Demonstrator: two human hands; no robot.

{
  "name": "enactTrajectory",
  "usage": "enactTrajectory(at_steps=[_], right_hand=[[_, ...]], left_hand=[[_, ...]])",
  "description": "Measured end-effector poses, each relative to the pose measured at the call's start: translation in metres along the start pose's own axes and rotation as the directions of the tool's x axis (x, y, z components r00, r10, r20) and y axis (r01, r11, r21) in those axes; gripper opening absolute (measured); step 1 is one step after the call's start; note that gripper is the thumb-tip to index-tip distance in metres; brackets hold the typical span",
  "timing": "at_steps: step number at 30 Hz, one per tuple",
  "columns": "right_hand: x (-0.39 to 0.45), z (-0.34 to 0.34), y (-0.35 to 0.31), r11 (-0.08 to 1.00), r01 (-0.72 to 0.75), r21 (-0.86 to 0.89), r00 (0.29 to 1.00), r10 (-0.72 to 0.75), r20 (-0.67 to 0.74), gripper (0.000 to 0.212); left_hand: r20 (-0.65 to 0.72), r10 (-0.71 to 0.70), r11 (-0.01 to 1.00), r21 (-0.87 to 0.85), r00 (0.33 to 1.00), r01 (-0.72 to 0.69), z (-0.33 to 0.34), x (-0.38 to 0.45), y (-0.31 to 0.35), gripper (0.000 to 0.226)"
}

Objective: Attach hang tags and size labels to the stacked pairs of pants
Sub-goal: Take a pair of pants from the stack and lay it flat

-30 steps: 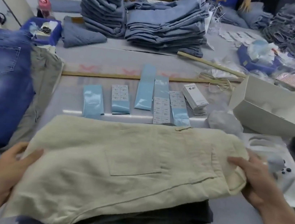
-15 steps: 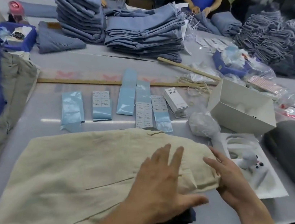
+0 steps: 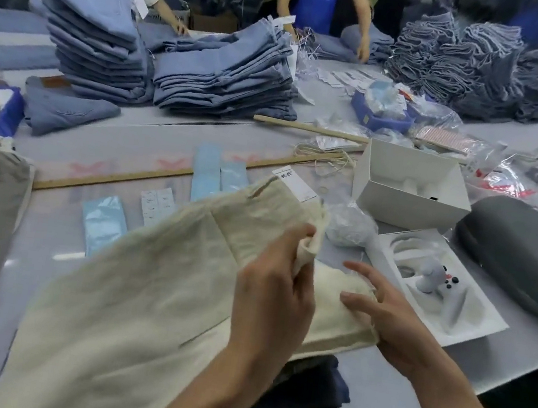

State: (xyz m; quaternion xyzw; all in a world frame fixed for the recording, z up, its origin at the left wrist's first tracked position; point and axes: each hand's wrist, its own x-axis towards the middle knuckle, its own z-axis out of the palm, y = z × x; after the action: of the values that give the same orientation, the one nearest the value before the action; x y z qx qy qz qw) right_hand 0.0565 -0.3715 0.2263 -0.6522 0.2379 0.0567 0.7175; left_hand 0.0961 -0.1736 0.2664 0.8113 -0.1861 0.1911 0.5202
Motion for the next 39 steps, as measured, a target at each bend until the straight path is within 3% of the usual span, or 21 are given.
enactTrajectory(at_steps=[1, 3, 4, 5, 8, 10, 11, 13, 15, 16, 18, 21, 24, 27, 29, 31, 34, 36, 39], right_hand=[[0.0, 0.0, -0.001, 1.0, 0.0, 0.024, 1.0, -0.001, 0.011, 0.037], [0.001, -0.001, -0.001, 0.992, -0.037, 0.12, 0.999, 0.034, 0.028, 0.026], [0.001, -0.003, 0.0, 0.986, -0.076, 0.15, 0.997, 0.071, 0.036, 0.031], [0.002, -0.004, 0.001, 0.985, -0.111, 0.132, 0.993, 0.106, 0.049, 0.038], [0.014, -0.017, 0.006, 0.984, -0.13, -0.119, 0.989, 0.137, 0.053, 0.053], [0.024, -0.024, 0.001, 0.943, -0.121, -0.31, 0.991, 0.134, 0.021, 0.064], [0.03, -0.025, -0.005, 0.918, -0.127, -0.377, 0.99, 0.143, 0.015, 0.07], [0.043, -0.025, -0.014, 0.865, -0.157, -0.476, 0.982, 0.189, 0.021, 0.087], [0.058, -0.019, -0.017, 0.818, -0.182, -0.545, 0.972, 0.235, 0.028, 0.092], [0.065, -0.013, -0.017, 0.791, -0.177, -0.585, 0.968, 0.247, 0.041, 0.087], [0.078, -0.002, -0.016, 0.701, -0.099, -0.707, 0.972, 0.22, 0.081, 0.07], [0.083, 0.003, -0.019, 0.626, 0.065, -0.777, 0.987, 0.073, 0.142, 0.054], [0.072, 0.001, -0.029, 0.597, 0.249, -0.762, 0.968, -0.118, 0.223, 0.059], [0.06, 0.005, -0.04, 0.6, 0.372, -0.708, 0.928, -0.242, 0.283, 0.058], [0.059, 0.008, -0.045, 0.618, 0.386, -0.685, 0.923, -0.245, 0.298, 0.059], [0.063, 0.008, -0.046, 0.612, 0.374, -0.697, 0.926, -0.202, 0.32, 0.062], [0.071, 0.003, -0.041, 0.626, 0.312, -0.715, 0.946, -0.135, 0.294, 0.07], [0.071, -0.003, -0.042, 0.691, 0.271, -0.67, 0.958, -0.126, 0.258, 0.074], [0.071, -0.014, -0.046, 0.782, 0.266, -0.563, 0.959, -0.157, 0.235, 0.071]], left_hand=[[0.178, -0.052, 0.998, -0.026, 0.983, 0.058, 0.015, -0.007, 0.002, 0.037], [0.59, -0.124, 0.983, -0.037, 0.798, 0.18, 0.038, -0.024, 0.003, 0.061], [0.688, -0.083, 0.988, -0.038, 0.721, 0.15, 0.043, -0.033, 0.001, 0.067], [0.703, -0.018, 0.991, -0.08, 0.711, 0.104, 0.044, -0.04, -0.002, 0.067], [0.448, 0.031, 0.979, -0.194, 0.894, 0.063, 0.013, -0.049, -0.025, 0.04], [0.172, -0.082, 0.993, -0.071, 0.982, 0.096, -0.019, -0.053, -0.066, 0.027], [0.044, -0.181, 0.983, 0.045, 0.982, 0.18, -0.038, -0.054, -0.093, 0.028], [-0.147, -0.423, 0.839, 0.309, 0.894, 0.448, -0.084, -0.057, -0.151, 0.037], [-0.281, -0.693, 0.519, 0.445, 0.664, 0.73, -0.128, -0.067, -0.2, 0.054], [-0.315, -0.78, 0.37, 0.467, 0.541, 0.804, -0.147, -0.073, -0.218, 0.062], [-0.329, -0.858, 0.209, 0.478, 0.394, 0.853, -0.173, -0.087, -0.241, 0.07], [-0.236, -0.911, 0.212, 0.435, 0.338, 0.875, -0.191, -0.098, -0.257, 0.072], [-0.132, -0.953, 0.24, 0.219, 0.272, 0.946, -0.207, -0.102, -0.262, 0.061], [-0.006, -0.987, 0.159, 0.017, 0.159, 0.987, -0.223, -0.109, -0.267, 0.055], [0.1, -0.987, 0.115, -0.097, 0.124, 0.989, -0.23, -0.11, -0.266, 0.063], [0.19, -0.973, 0.088, -0.213, 0.129, 0.973, -0.234, -0.107, -0.264, 0.061], [0.243, -0.943, 0.128, -0.368, 0.229, 0.921, -0.239, -0.098, -0.252, 0.043], [0.135, -0.932, 0.283, -0.304, 0.336, 0.91, -0.239, -0.092, -0.24, 0.03], [-0.134, -0.808, 0.571, 0.061, 0.574, 0.818, -0.252, -0.084, -0.219, 0.016]])
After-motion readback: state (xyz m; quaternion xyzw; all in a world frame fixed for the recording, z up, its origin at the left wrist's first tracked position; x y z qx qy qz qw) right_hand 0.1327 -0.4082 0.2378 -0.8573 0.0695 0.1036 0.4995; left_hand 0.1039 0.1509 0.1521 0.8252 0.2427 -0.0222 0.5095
